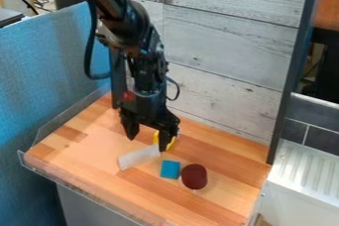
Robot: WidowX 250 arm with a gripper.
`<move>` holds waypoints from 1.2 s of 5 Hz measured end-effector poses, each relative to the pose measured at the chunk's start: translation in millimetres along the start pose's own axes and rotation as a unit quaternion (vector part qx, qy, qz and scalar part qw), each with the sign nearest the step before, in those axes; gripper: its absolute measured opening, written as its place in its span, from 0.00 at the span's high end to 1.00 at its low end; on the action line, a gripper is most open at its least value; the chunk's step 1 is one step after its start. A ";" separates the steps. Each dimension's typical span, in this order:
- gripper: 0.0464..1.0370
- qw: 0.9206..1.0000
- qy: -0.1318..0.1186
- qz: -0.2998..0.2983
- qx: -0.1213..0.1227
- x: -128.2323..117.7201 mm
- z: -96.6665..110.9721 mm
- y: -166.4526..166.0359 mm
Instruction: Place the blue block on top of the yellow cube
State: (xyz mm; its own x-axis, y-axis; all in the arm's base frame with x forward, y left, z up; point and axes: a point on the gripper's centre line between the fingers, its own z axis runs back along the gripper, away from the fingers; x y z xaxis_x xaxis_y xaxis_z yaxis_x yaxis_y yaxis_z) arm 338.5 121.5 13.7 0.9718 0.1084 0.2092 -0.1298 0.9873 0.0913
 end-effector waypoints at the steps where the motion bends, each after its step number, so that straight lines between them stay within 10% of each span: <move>1: 0.04 0.999 0.019 0.043 0.009 -6.1 -16.5 -2.7; 6: 0.04 0.995 0.029 0.095 -0.017 8.0 -34.1 -26.4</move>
State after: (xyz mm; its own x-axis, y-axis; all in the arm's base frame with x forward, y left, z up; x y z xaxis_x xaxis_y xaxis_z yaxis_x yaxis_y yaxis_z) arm 356.4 100.2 -20.2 0.9406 0.2984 0.1622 -0.3059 0.9518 0.0231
